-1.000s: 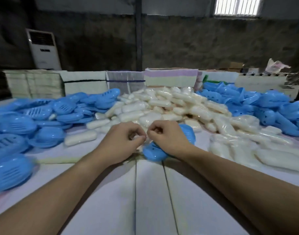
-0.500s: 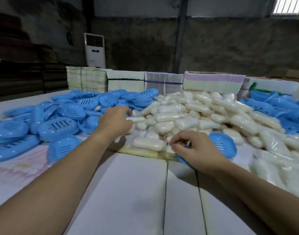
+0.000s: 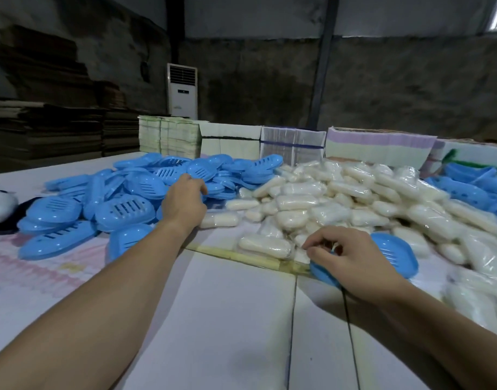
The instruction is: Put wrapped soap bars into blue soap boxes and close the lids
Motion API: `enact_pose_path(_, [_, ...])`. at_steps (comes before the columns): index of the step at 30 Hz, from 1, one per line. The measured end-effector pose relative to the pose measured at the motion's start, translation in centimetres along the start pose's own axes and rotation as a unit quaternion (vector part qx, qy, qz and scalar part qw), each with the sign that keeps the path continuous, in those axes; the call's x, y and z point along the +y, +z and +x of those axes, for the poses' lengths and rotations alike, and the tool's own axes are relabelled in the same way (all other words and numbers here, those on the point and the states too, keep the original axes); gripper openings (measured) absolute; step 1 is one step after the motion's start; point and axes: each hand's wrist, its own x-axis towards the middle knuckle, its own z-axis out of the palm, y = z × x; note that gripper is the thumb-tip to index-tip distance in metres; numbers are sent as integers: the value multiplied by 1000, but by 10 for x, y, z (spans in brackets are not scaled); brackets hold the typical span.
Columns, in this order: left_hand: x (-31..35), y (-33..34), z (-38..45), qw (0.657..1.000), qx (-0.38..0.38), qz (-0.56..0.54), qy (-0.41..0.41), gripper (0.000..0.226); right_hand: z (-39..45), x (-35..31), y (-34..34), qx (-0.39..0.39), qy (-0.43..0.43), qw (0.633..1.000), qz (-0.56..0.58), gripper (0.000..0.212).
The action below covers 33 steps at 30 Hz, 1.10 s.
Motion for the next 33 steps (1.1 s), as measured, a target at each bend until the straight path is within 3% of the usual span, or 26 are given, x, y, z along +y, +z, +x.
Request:
enact_pose_path(5, [24,-6,-9,986,23,-119,114,47,1,4,-2,20,26,999,20,26])
enact_pose_path(9, [69,-20,-33,945,24,-250,208,44,1,7,-6,64,54,995,48,23])
enact_pose_path(16, [127,-38,-99,811,-265,-408,326,43,8,26,-24,234,134,959,88,20])
enact_pose_path(18, [129,-36,-108,780,-346,-397,337,47,7,30,-28,255,154,948,108,18])
enact_pose_path(20, [129,-34,-111,766,-381,-386,345,51,7,32,-28,239,164,952,99,20])
enact_pose_path(22, [126,-32,-107,779,-356,-382,347,47,6,35,-24,171,168,970,30,28])
enact_pose_path(24, [123,-29,-103,815,-310,-331,361,49,5,37,-20,105,159,980,-63,36])
enact_pose_path(27, [118,-26,-98,849,-297,-219,379,55,9,33,-24,105,124,982,-99,45])
enact_pose_path(30, [112,-27,-89,861,-318,-168,359,46,25,35,-34,90,112,978,-150,54])
enact_pose_path(33, [107,-33,-83,858,-335,-144,362,23,43,44,-37,-9,105,961,-258,73])
